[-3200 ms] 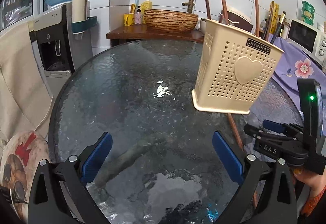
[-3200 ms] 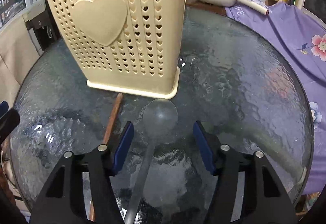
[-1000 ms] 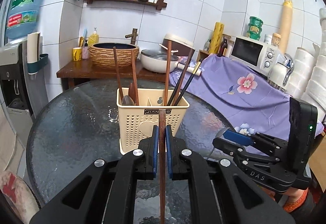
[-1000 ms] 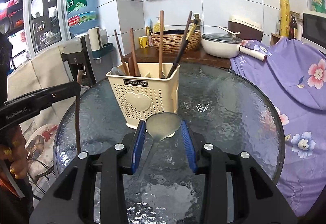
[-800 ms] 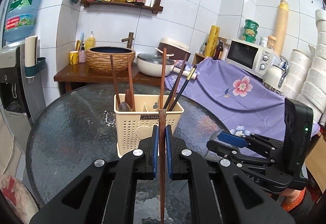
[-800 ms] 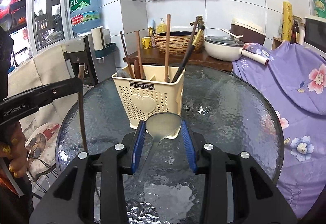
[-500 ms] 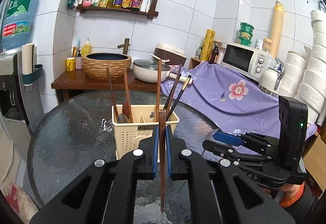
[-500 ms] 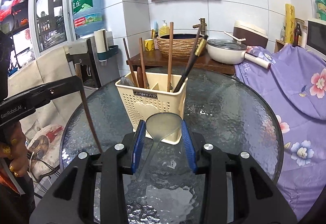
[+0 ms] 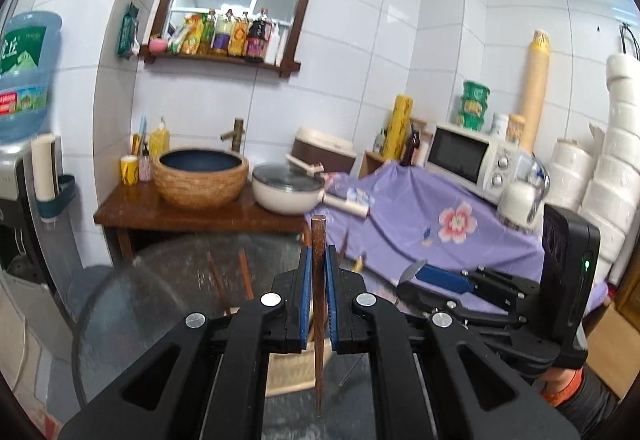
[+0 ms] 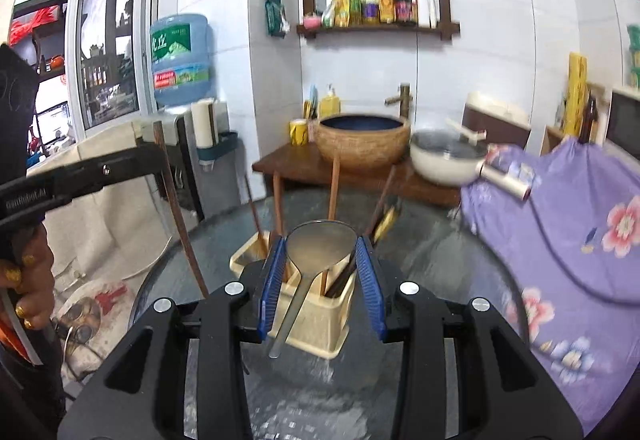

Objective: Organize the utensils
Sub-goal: 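Carry the chopstick and clear spoon over the holder with both tools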

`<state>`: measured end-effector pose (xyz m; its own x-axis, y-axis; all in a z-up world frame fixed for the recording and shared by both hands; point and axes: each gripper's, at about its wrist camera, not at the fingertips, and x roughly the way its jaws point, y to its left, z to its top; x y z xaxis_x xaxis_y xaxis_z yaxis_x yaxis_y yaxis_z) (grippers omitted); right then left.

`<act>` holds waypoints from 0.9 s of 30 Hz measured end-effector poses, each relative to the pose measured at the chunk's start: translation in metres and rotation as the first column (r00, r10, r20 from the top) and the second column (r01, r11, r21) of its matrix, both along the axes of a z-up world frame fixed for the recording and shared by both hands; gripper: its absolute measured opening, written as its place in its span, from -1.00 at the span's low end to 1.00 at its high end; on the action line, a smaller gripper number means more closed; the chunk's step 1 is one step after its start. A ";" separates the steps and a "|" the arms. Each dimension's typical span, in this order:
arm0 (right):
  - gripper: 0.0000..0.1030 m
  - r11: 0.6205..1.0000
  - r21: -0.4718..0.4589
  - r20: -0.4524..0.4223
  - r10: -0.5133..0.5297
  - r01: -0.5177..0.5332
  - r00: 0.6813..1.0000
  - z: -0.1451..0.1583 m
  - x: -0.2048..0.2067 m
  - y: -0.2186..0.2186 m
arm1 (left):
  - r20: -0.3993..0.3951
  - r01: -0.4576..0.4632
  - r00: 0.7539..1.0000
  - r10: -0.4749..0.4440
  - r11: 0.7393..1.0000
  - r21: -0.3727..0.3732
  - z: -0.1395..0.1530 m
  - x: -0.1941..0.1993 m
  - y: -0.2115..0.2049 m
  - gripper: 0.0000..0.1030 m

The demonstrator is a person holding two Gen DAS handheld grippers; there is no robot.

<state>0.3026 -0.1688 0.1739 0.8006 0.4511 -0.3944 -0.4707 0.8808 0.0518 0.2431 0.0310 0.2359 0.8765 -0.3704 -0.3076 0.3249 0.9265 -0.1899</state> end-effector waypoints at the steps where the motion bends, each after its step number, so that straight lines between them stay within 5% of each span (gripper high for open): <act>1: -0.28 1.000 0.008 0.009 0.001 -0.001 1.000 0.011 0.004 0.001 | 0.007 -0.004 1.000 0.004 1.000 0.000 0.008 0.004 0.000 -0.87; 6: -0.28 0.999 -0.004 0.080 -0.045 0.046 0.996 0.044 0.027 0.008 | 0.050 -0.070 0.996 0.068 0.997 0.025 0.036 0.025 -0.004 -0.87; 10: -0.28 0.996 -0.021 0.101 -0.085 0.087 0.991 0.043 0.046 0.014 | 0.059 -0.119 0.991 0.116 0.992 0.048 0.032 0.044 -0.007 -0.87; 27: -0.28 0.985 -0.154 0.047 -0.074 0.081 0.996 -0.073 0.070 0.056 | -0.144 -0.134 0.979 0.147 0.986 0.098 -0.091 0.090 -0.008 -0.87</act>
